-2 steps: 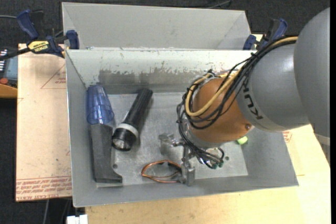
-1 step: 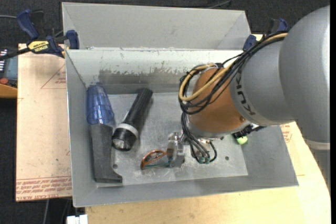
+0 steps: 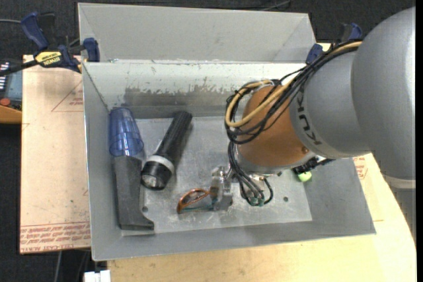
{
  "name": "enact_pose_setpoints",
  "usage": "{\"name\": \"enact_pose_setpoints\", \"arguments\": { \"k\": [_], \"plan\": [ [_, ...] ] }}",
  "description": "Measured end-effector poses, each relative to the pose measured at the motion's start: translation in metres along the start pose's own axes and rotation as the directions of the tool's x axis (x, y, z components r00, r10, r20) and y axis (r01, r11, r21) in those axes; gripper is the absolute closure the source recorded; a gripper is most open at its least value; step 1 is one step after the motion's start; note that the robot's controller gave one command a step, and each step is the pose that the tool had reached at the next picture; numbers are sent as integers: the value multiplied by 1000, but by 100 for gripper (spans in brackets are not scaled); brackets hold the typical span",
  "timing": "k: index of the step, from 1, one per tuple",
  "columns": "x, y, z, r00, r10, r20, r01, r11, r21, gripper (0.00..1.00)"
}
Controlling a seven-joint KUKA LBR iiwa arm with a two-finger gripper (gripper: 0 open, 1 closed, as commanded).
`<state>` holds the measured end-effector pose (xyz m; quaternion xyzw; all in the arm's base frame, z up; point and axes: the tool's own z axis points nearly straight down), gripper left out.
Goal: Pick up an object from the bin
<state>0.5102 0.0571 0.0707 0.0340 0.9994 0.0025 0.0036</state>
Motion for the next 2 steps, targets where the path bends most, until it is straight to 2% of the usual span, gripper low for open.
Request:
{"name": "enact_pose_setpoints", "arguments": {
  "k": [1,2],
  "plan": [
    [-2,8,-89,1000,21,-5,-21,1000,1,100],
    [0,7,-127,1000,19,-6,-19,1000,0,100]
  ]
}}
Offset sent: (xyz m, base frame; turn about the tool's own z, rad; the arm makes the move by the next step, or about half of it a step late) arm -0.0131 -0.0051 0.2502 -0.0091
